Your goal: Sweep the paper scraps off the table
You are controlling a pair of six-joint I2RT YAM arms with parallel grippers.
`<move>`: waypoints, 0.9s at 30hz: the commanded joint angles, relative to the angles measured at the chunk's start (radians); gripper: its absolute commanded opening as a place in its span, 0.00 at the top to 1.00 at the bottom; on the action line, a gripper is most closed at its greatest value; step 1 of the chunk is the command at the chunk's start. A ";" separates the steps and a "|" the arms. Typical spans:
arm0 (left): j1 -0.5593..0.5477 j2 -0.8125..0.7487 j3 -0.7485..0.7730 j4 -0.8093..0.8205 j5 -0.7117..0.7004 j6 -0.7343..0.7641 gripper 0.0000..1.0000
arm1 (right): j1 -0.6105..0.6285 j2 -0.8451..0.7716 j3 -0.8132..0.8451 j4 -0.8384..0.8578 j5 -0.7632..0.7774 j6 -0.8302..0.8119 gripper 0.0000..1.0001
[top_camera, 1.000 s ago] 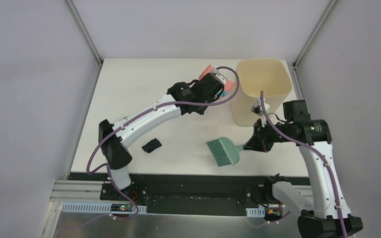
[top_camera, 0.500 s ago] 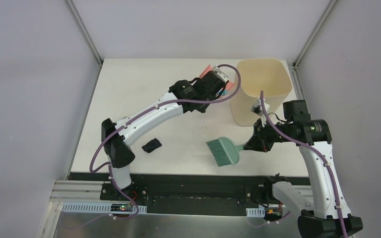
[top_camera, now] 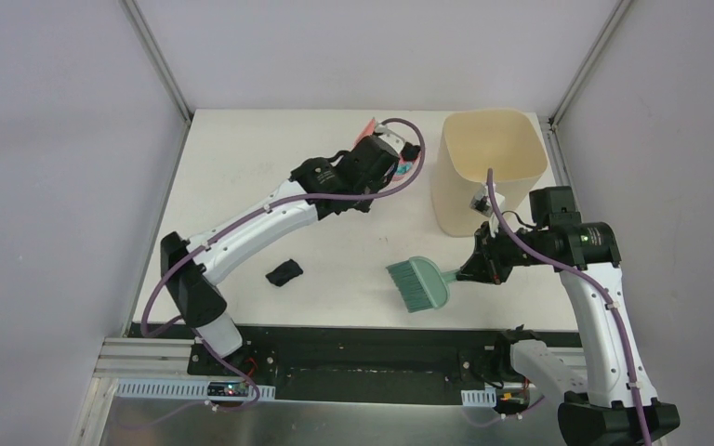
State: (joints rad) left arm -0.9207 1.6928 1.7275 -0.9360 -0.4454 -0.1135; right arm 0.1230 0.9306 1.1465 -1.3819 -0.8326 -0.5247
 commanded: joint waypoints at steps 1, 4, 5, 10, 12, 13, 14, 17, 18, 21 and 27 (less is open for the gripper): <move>0.005 -0.118 -0.051 0.178 0.003 -0.004 1.00 | 0.004 -0.002 0.027 0.030 -0.025 0.002 1.00; 0.006 -0.147 -0.101 0.262 0.016 0.012 1.00 | 0.004 -0.002 0.030 0.029 -0.023 0.003 1.00; 0.007 -0.155 -0.113 0.288 0.022 0.018 1.00 | 0.004 0.000 0.029 0.029 -0.025 0.002 1.00; 0.006 -0.116 -0.088 0.362 0.056 0.061 1.00 | 0.004 0.004 0.030 0.029 -0.034 0.002 1.00; 0.005 -0.079 -0.044 0.374 0.068 0.076 1.00 | 0.004 0.010 0.029 0.029 -0.035 0.000 1.00; 0.005 -0.058 -0.020 0.379 0.074 0.085 1.00 | 0.004 0.010 0.029 0.029 -0.037 0.000 1.00; 0.005 -0.039 0.008 0.381 0.078 0.093 1.00 | 0.004 0.010 0.028 0.030 -0.037 0.000 1.00; 0.003 0.031 0.091 0.386 0.086 0.126 1.00 | 0.004 0.005 0.027 0.030 -0.037 0.000 1.00; -0.001 0.052 0.111 0.397 0.085 0.148 1.00 | 0.004 0.004 0.025 0.032 -0.037 0.000 1.00; -0.013 0.117 0.161 0.442 0.072 0.221 1.00 | 0.004 0.001 0.022 0.037 -0.038 0.002 1.00; -0.039 0.224 0.275 0.499 0.039 0.382 1.00 | 0.004 0.005 0.018 0.039 -0.039 0.000 1.00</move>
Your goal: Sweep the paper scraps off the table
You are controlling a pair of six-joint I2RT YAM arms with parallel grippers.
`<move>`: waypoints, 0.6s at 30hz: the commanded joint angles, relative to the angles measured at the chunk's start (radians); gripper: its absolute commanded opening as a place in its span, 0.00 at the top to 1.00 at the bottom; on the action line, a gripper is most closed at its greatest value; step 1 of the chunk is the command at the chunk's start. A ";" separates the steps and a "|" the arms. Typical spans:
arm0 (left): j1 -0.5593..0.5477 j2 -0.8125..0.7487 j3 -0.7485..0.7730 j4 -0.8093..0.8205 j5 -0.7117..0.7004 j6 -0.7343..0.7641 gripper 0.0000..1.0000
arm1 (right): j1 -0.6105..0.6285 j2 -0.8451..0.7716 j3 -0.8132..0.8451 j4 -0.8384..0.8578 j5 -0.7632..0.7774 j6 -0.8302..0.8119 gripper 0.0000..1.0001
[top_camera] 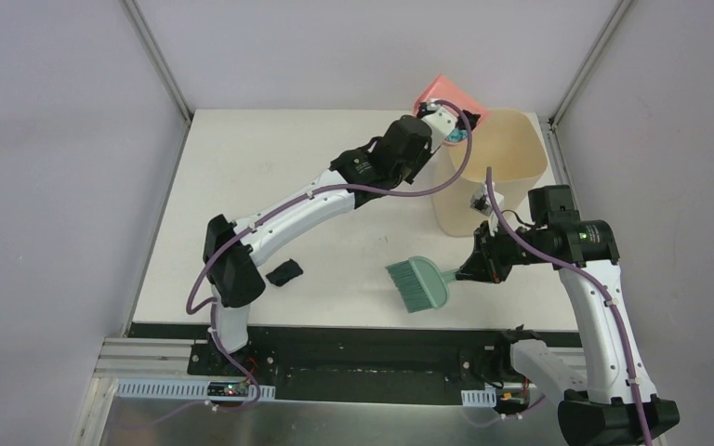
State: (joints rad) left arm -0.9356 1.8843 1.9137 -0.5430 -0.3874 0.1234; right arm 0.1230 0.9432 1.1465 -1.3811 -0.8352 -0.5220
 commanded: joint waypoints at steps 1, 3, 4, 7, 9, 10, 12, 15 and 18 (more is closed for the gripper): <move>-0.030 0.049 0.102 0.116 -0.022 0.185 1.00 | 0.004 -0.006 0.019 0.040 -0.036 -0.003 1.00; -0.050 0.084 0.131 0.146 -0.054 0.280 1.00 | 0.004 -0.004 0.018 0.042 -0.036 -0.003 1.00; -0.062 0.101 0.139 0.168 -0.080 0.337 1.00 | 0.004 -0.004 0.017 0.041 -0.037 -0.002 1.00; -0.102 0.137 0.114 0.287 -0.164 0.542 1.00 | 0.004 -0.006 0.017 0.042 -0.038 -0.002 1.00; -0.123 0.152 0.074 0.395 -0.218 0.687 1.00 | 0.004 -0.008 0.016 0.043 -0.039 -0.004 1.00; -0.132 0.159 0.052 0.462 -0.243 0.764 1.00 | 0.004 -0.008 0.015 0.043 -0.039 -0.004 1.00; -0.148 0.175 0.009 0.592 -0.273 0.909 1.00 | 0.004 -0.005 0.013 0.046 -0.041 -0.004 1.00; -0.167 0.223 -0.030 0.801 -0.319 1.147 1.00 | 0.004 0.004 0.011 0.047 -0.044 -0.006 1.00; -0.178 0.293 -0.059 1.114 -0.347 1.476 1.00 | 0.004 0.009 0.012 0.046 -0.047 -0.006 1.00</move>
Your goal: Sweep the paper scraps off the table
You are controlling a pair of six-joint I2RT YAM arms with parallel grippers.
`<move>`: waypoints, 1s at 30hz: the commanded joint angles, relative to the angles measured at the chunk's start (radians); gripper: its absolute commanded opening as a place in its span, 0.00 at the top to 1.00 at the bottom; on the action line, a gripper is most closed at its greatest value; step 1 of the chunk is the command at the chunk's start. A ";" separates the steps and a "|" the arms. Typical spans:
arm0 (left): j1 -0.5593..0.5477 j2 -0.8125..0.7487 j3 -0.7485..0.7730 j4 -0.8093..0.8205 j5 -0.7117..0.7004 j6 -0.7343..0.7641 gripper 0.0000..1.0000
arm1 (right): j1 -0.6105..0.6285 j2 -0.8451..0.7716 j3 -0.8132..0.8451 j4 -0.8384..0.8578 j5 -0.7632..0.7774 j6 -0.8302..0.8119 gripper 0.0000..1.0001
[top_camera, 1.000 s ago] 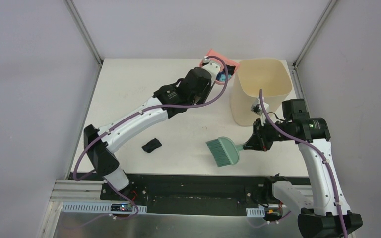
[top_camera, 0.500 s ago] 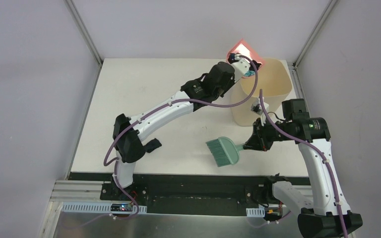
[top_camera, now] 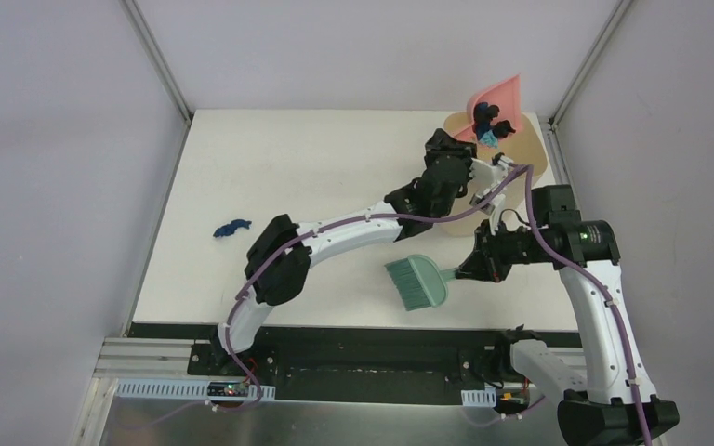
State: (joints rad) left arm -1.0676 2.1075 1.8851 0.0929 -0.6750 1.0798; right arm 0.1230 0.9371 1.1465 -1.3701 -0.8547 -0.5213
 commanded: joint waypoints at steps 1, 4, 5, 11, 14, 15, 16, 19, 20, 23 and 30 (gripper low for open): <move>-0.046 0.092 -0.046 0.578 -0.047 0.610 1.00 | 0.004 0.013 0.012 0.035 -0.027 -0.006 1.00; -0.049 0.119 -0.099 0.772 0.001 0.743 1.00 | 0.004 0.009 0.011 0.037 -0.026 -0.004 1.00; -0.051 0.120 -0.106 0.786 0.003 0.747 1.00 | 0.004 0.008 0.011 0.037 -0.026 -0.003 1.00; -0.051 0.117 -0.110 0.800 0.018 0.768 1.00 | 0.004 0.006 0.015 0.036 -0.027 -0.002 1.00; -0.051 0.108 -0.109 0.793 0.018 0.760 1.00 | 0.004 0.005 0.016 0.034 -0.027 -0.002 1.00; -0.051 0.106 -0.109 0.792 0.017 0.760 1.00 | 0.004 0.005 0.016 0.034 -0.027 -0.002 1.00; -0.052 0.106 -0.109 0.798 0.017 0.765 1.00 | 0.003 0.004 0.016 0.034 -0.027 -0.001 1.00; -0.050 0.099 -0.098 0.823 0.015 0.771 1.00 | 0.004 -0.002 0.017 0.034 -0.027 0.000 1.00; -0.050 0.094 -0.096 0.819 0.016 0.767 1.00 | 0.003 -0.004 0.018 0.034 -0.026 0.001 1.00; -0.047 0.079 -0.086 0.795 0.006 0.733 1.00 | 0.003 -0.004 0.018 0.031 -0.027 0.003 1.00; -0.005 0.016 -0.014 0.669 -0.132 0.499 1.00 | 0.003 -0.014 0.031 0.016 -0.023 0.002 1.00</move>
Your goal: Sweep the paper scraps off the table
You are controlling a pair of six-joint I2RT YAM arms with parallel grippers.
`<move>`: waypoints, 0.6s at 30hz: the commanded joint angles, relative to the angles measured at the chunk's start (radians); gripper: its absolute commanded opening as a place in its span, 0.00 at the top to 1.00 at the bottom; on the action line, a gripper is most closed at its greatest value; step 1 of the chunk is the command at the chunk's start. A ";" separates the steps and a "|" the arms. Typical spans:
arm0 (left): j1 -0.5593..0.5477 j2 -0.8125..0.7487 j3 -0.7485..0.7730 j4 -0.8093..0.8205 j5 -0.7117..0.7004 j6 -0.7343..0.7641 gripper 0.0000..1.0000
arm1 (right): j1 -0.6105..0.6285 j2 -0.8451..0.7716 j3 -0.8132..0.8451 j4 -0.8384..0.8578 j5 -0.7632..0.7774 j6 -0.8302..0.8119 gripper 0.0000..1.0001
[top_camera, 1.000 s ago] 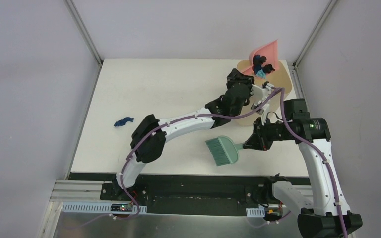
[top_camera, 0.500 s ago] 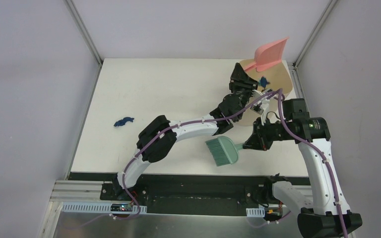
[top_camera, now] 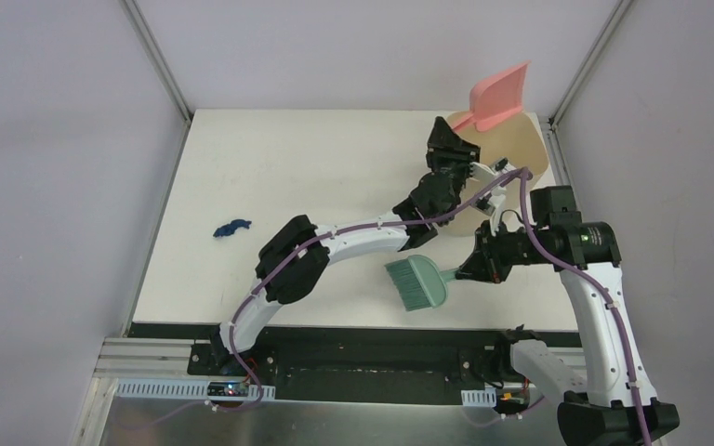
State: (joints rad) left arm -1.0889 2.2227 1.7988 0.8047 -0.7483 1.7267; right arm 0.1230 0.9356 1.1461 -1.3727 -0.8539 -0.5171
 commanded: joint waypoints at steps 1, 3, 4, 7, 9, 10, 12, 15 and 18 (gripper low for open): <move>0.032 -0.112 0.087 -0.085 -0.091 -0.201 1.00 | 0.003 -0.012 0.035 0.015 -0.024 -0.003 1.00; 0.060 -0.152 0.099 -0.197 -0.146 -0.338 1.00 | 0.003 -0.011 0.041 0.007 -0.029 -0.007 1.00; 0.072 -0.182 0.092 -0.259 -0.162 -0.423 1.00 | 0.003 -0.012 0.043 0.006 -0.034 -0.008 1.00; 0.111 -0.316 0.022 -0.513 -0.123 -0.779 1.00 | 0.003 -0.008 0.052 0.005 -0.048 -0.009 1.00; 0.148 -0.422 -0.009 -0.781 -0.023 -1.068 1.00 | 0.003 0.004 0.065 0.001 -0.052 -0.010 1.00; 0.171 -0.466 -0.021 -0.882 0.028 -1.189 1.00 | 0.003 0.011 0.070 -0.003 -0.054 -0.013 1.00; 0.207 -0.533 -0.064 -0.991 0.081 -1.336 1.00 | 0.003 0.025 0.081 -0.008 -0.068 -0.017 1.00; 0.209 -0.604 -0.135 -1.041 0.031 -1.340 1.00 | 0.003 0.048 0.094 0.013 -0.083 -0.012 1.00; 0.244 -0.672 -0.128 -1.295 0.035 -1.467 1.00 | 0.021 0.087 0.115 0.054 -0.086 0.023 1.00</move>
State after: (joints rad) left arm -0.8555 1.6146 1.6966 -0.1406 -0.7521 0.5304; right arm 0.1246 0.9890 1.2041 -1.3815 -0.8875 -0.5171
